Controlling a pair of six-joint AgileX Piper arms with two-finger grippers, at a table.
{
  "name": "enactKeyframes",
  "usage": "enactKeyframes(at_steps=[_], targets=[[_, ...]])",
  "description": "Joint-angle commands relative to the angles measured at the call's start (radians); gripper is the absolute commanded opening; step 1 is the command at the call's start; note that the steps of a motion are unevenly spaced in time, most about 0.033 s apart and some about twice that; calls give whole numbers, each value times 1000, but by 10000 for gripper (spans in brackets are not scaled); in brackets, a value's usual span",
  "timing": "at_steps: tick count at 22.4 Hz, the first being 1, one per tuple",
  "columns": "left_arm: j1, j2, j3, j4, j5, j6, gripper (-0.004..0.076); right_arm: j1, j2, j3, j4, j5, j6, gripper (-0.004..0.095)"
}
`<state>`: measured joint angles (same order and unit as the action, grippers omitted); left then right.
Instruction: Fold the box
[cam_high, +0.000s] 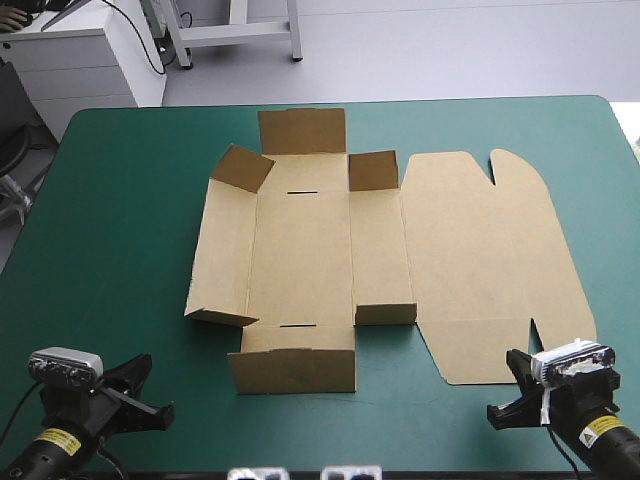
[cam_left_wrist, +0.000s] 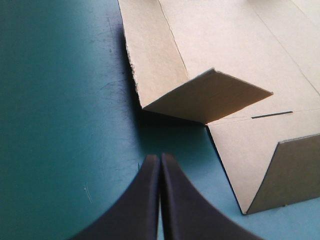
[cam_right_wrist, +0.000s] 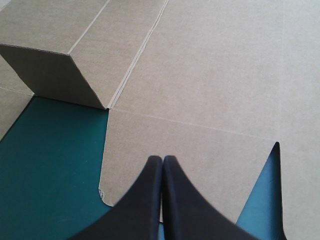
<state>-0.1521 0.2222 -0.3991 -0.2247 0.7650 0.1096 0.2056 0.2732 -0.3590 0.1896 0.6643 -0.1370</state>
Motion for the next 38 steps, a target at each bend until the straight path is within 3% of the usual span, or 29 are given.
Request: enactKeyframes(at_steps=[1,15,25,34,38], targets=[[-2,8,-31,-13,-70,2,-8,-3,11,-23,8,-63,-2,-14],[-2,62,-96,-8,-64,-2,-8,-3,11,-23,8,-63,-2,-14],[-2,832,-638,126,87,-37,-8,-3,11,-23,8,-63,-2,-14],[13,1216,-886,45,227,87,-8,-3,11,-23,8,-63,-2,-14],[192,1312,-928,-274,309,316,15,-3,11,-23,8,-63,-2,-14]])
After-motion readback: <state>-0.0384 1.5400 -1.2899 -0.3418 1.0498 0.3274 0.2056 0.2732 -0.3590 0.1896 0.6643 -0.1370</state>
